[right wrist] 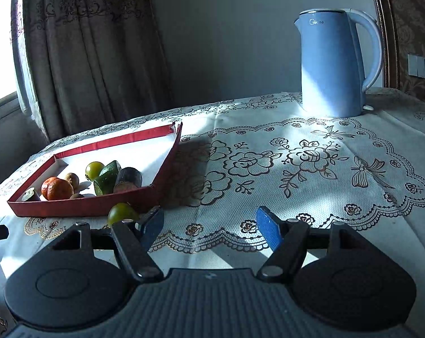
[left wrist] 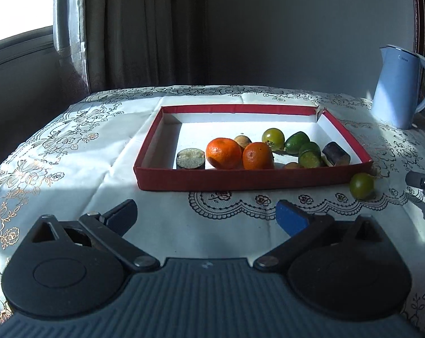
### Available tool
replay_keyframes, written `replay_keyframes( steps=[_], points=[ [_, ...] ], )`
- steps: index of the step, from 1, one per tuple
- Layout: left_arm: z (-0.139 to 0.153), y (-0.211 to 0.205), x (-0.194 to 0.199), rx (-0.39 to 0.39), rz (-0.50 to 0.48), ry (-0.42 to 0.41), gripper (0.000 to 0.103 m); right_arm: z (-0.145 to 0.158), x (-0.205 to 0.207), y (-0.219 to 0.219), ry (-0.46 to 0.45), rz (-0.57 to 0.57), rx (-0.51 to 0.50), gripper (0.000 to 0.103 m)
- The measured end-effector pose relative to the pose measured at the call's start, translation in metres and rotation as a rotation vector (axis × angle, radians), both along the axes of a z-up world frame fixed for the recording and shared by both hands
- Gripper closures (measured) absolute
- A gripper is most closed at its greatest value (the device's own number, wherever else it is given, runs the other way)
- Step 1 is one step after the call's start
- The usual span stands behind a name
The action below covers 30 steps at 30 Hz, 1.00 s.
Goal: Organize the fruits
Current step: 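Move the left gripper to the other green round fruit and close on it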
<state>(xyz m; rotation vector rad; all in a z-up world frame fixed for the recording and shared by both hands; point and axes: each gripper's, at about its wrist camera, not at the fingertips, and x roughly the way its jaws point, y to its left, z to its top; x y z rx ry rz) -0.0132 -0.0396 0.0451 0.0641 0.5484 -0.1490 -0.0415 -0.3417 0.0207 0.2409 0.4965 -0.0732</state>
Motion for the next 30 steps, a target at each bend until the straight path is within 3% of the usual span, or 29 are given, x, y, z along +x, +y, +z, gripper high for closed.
replay_keyframes(
  steps=[4, 8, 13, 25, 28, 30],
  points=[
    [0.007, -0.056, -0.006, 0.049, -0.130, -0.051, 0.000, -0.001, -0.003, -0.012, -0.021, -0.027, 0.071, 0.031],
    [0.001, -0.101, 0.002, 0.078, -0.195, -0.037, 0.000, -0.004, -0.004, -0.024, -0.027, -0.056, 0.141, 0.030],
    [-0.015, -0.131, 0.018, 0.088, -0.194, 0.023, 0.000, -0.005, -0.005, -0.031, -0.026, -0.074, 0.171, 0.030],
    [-0.027, -0.166, 0.042, 0.114, -0.132, 0.055, 0.001, -0.004, -0.006, -0.030, -0.028, -0.064, 0.164, 0.029],
    [-0.033, -0.164, 0.049, 0.111, -0.113, 0.097, 0.013, -0.005, -0.005, -0.030, -0.025, -0.063, 0.164, 0.029],
    [-0.034, -0.161, 0.050, 0.091, -0.114, 0.108, 0.015, -0.005, -0.005, -0.029, -0.025, -0.062, 0.163, 0.029]
  ],
)
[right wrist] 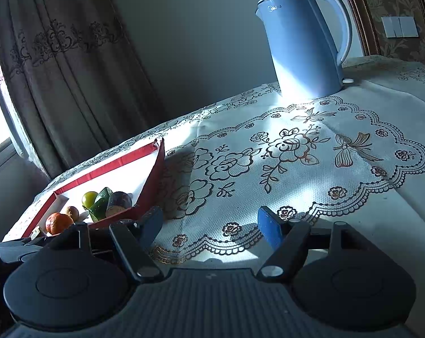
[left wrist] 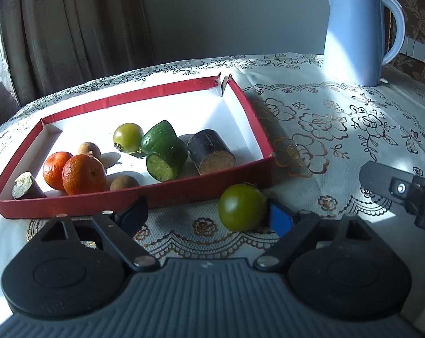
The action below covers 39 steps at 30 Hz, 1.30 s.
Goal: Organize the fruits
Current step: 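Move the left gripper to the other green round fruit and close on it, then carry the green fruit with the left gripper into the box and open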
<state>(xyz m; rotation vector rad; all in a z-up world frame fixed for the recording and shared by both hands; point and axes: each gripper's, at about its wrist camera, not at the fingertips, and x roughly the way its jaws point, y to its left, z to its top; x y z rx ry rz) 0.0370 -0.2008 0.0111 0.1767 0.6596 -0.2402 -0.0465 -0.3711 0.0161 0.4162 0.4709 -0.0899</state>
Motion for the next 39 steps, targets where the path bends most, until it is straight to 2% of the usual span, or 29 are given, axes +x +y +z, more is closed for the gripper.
replay_keyframes(
  steps=[3, 7, 9, 11, 13, 27, 39],
  points=[
    [0.000, 0.001, -0.001, -0.008, -0.003, 0.002, 0.020, 0.000, 0.001, 0.001, 0.004, 0.002, -0.002, 0.029],
    [0.002, 0.001, -0.004, -0.022, -0.024, -0.001, 0.037, -0.001, 0.001, 0.001, 0.006, 0.001, -0.002, 0.029],
    [0.002, 0.003, -0.004, -0.026, -0.020, -0.003, 0.042, -0.002, 0.001, 0.001, 0.008, 0.002, -0.002, 0.029],
    [0.003, 0.004, -0.005, -0.054, -0.067, 0.008, 0.068, -0.002, 0.002, 0.000, 0.009, 0.002, -0.001, 0.029],
    [0.004, 0.000, -0.009, -0.032, -0.076, -0.005, 0.072, -0.002, 0.002, 0.000, 0.010, 0.003, 0.000, 0.029],
    [0.008, 0.021, -0.025, 0.013, -0.038, -0.073, 0.072, -0.004, 0.004, -0.001, 0.023, 0.011, 0.007, 0.029],
    [0.032, 0.085, -0.033, 0.022, 0.077, -0.163, 0.072, -0.005, 0.005, -0.001, 0.025, 0.011, 0.012, 0.029]
  ],
)
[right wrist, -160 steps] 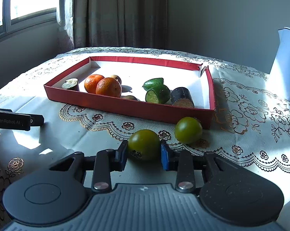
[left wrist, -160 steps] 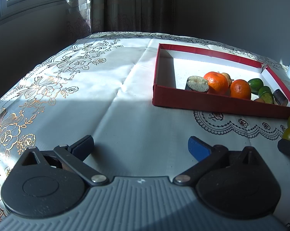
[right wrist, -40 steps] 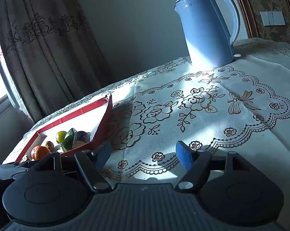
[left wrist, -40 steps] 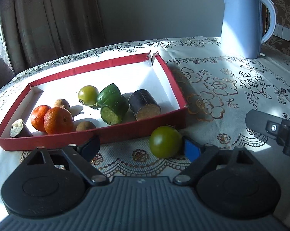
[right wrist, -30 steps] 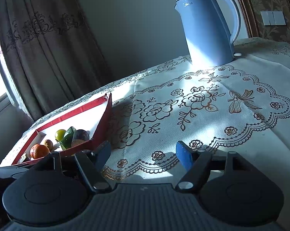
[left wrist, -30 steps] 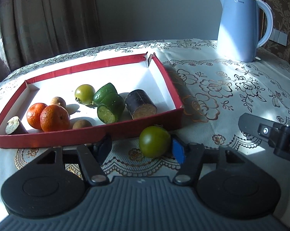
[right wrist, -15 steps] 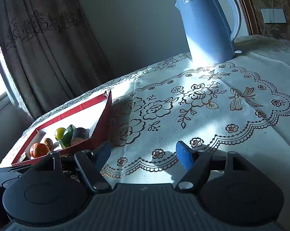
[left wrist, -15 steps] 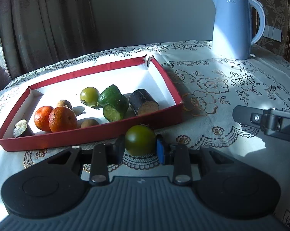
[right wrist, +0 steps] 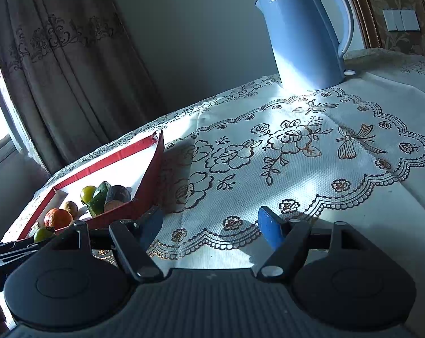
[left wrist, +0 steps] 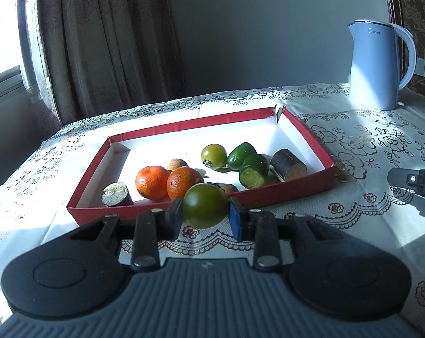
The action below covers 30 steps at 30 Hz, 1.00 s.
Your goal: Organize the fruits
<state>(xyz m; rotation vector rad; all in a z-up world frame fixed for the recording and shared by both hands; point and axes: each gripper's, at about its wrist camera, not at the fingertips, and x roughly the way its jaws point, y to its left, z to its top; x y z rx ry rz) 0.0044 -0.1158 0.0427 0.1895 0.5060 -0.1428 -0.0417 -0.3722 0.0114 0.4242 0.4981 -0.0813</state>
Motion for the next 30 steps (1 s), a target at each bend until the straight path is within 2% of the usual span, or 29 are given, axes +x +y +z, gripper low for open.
replay_keyframes(
  steps=[8, 12, 16, 18, 20, 21, 24, 26, 30],
  points=[
    [0.029, 0.043, 0.048, -0.027, 0.119, -0.050, 0.072, -0.002, 0.001, -0.001, 0.012, -0.008, 0.011, 0.029],
    [0.026, 0.056, 0.076, -0.055, 0.148, -0.017, 0.072, -0.003, 0.002, -0.002, 0.018, -0.014, 0.022, 0.029],
    [0.017, 0.061, 0.090, -0.045, 0.169, -0.002, 0.072, -0.003, 0.002, -0.003, 0.024, -0.012, 0.026, 0.029],
    [0.014, 0.062, 0.091, -0.046, 0.179, -0.008, 0.063, -0.003, 0.003, -0.003, 0.026, -0.011, 0.026, 0.029],
    [0.013, 0.061, 0.090, -0.048, 0.185, -0.029, 0.027, -0.003, 0.003, -0.003, 0.028, -0.010, 0.024, 0.029],
    [0.012, 0.060, 0.088, -0.041, 0.187, -0.046, 0.021, -0.003, 0.004, -0.003, 0.029, -0.010, 0.023, 0.029],
    [0.013, 0.058, 0.084, -0.028, 0.177, -0.055, 0.016, -0.003, 0.004, -0.002, 0.030, -0.009, 0.023, 0.028],
    [0.013, 0.059, 0.080, -0.036, 0.171, -0.048, 0.007, -0.003, 0.004, -0.002, 0.030, -0.010, 0.018, 0.027],
    [0.014, 0.061, 0.065, -0.051, 0.142, -0.049, 0.000, 0.001, 0.003, 0.007, 0.017, 0.012, -0.034, 0.026]
  ],
)
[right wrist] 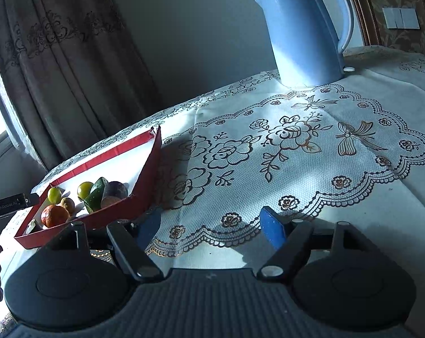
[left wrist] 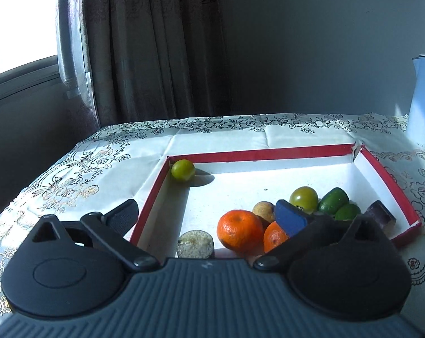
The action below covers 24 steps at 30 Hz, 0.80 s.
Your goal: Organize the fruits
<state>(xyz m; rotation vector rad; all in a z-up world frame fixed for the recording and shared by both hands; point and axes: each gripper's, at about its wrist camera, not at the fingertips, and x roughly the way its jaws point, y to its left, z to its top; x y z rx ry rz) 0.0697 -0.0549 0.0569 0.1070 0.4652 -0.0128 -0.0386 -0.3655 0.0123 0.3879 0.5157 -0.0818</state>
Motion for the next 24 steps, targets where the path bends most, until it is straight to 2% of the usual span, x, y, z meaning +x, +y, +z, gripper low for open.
replay_keyframes(
  steps=[6, 7, 10, 19, 24],
  points=[
    [0.002, 0.011, -0.021, -0.041, 0.001, 0.027, 0.000, 0.007, -0.002, 0.024, -0.017, 0.040, -0.107, 0.022],
    [0.001, 0.014, -0.023, -0.045, 0.003, 0.038, 0.000, 0.008, -0.003, 0.029, -0.024, 0.045, -0.107, 0.019],
    [0.000, 0.020, -0.030, -0.048, 0.014, 0.054, 0.000, 0.010, -0.003, 0.045, -0.034, 0.088, -0.102, 0.019],
    [-0.001, 0.042, -0.060, 0.004, 0.095, 0.005, 0.000, 0.013, -0.004, 0.095, -0.042, 0.187, -0.129, 0.019],
    [0.001, 0.058, -0.065, -0.037, 0.097, 0.008, 0.000, 0.014, -0.006, 0.113, -0.040, 0.219, -0.148, 0.018]
  ],
)
